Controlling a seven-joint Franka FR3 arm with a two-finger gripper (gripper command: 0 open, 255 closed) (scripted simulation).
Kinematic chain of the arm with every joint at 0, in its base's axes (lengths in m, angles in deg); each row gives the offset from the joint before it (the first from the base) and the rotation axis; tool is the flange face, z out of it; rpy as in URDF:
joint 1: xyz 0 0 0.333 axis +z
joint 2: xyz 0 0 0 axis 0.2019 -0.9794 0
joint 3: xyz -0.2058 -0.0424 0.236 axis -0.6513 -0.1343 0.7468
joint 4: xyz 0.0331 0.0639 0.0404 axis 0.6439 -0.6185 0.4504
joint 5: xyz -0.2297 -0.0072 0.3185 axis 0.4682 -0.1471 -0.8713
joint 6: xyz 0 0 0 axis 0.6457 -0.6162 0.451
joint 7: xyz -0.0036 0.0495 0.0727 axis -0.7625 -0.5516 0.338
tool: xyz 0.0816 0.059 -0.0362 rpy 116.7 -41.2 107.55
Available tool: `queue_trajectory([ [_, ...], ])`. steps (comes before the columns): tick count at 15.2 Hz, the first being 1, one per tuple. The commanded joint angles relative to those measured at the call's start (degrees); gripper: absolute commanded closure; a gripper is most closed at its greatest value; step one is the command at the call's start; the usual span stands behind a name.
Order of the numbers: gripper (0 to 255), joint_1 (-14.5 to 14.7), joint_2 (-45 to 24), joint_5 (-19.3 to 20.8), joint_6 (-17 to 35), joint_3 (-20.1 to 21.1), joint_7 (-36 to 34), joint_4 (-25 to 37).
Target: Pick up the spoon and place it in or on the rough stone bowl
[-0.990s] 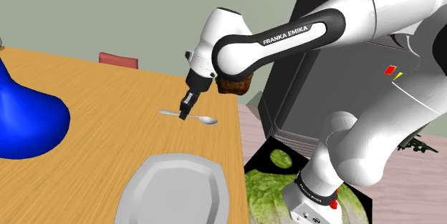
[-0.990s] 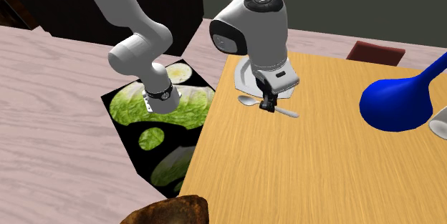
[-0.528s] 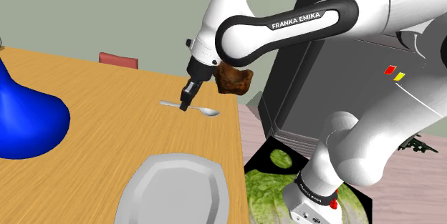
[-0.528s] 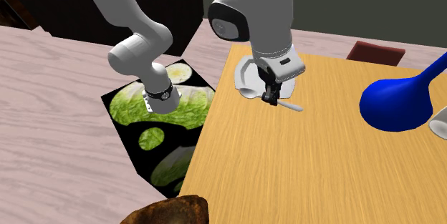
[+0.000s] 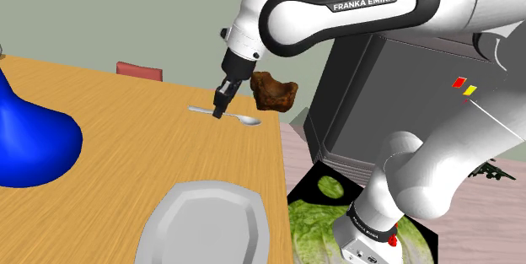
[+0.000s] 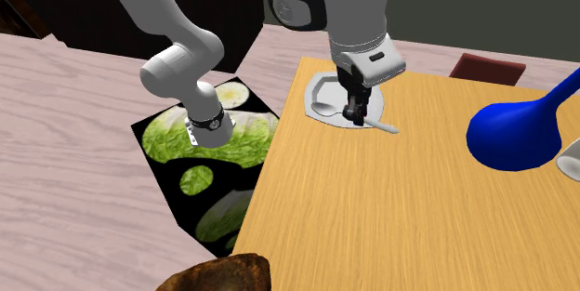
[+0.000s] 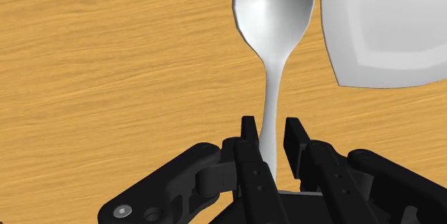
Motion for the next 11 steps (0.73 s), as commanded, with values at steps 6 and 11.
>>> queue_trajectory([
  [6,255,-0.22,0.87,0.57,-5.53,-0.23,-0.76,4.66],
  [11,255,-0.77,1.19,0.84,-8.16,-1.33,0.34,6.76],
])
